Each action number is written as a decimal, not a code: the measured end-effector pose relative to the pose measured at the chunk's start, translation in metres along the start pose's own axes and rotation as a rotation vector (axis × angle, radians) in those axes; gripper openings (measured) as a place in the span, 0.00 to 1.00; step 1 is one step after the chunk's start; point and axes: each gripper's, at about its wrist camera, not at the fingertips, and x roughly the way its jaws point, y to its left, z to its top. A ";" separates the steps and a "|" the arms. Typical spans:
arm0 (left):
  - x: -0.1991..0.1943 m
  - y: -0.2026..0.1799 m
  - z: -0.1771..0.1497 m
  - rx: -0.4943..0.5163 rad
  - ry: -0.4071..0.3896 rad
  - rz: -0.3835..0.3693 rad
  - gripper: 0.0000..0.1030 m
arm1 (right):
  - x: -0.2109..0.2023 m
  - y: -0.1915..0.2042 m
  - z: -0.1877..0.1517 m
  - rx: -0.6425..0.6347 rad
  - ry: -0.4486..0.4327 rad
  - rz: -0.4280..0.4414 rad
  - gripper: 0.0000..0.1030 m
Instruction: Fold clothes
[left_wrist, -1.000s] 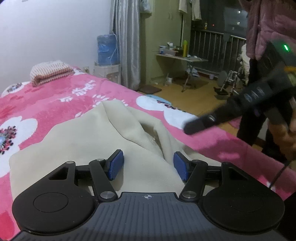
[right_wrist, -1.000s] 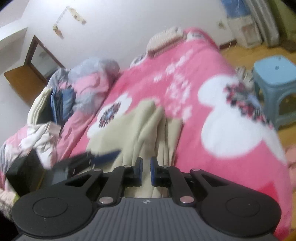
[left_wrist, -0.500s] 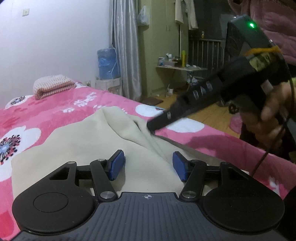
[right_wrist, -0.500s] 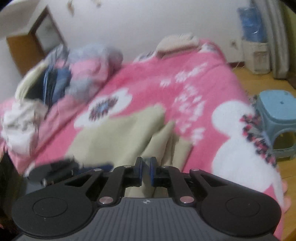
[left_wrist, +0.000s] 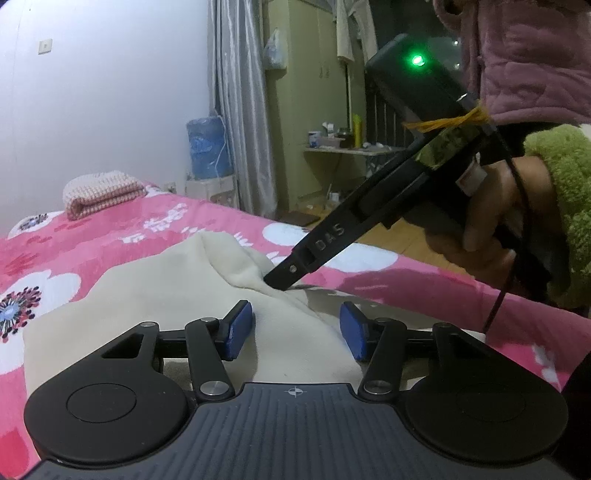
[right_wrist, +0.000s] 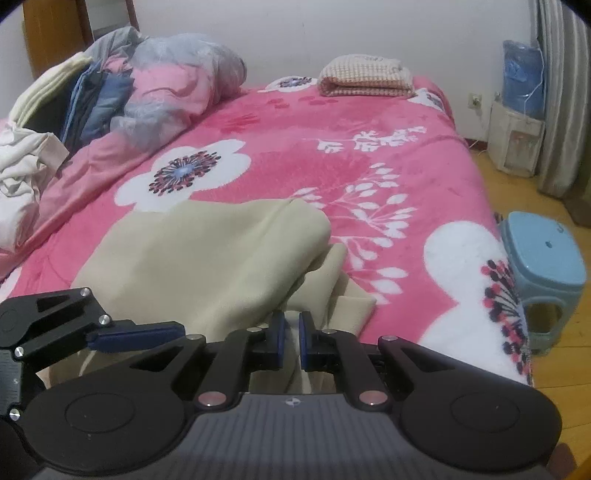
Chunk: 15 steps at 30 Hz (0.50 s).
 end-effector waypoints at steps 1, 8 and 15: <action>-0.001 -0.001 -0.001 0.007 -0.003 -0.006 0.49 | 0.005 0.001 0.001 -0.016 0.004 -0.010 0.07; -0.002 -0.001 0.002 0.017 -0.008 -0.033 0.48 | 0.025 0.011 0.005 -0.097 0.004 -0.058 0.04; -0.008 -0.002 -0.001 0.035 -0.029 -0.059 0.48 | 0.006 0.007 -0.007 -0.124 0.006 -0.046 0.04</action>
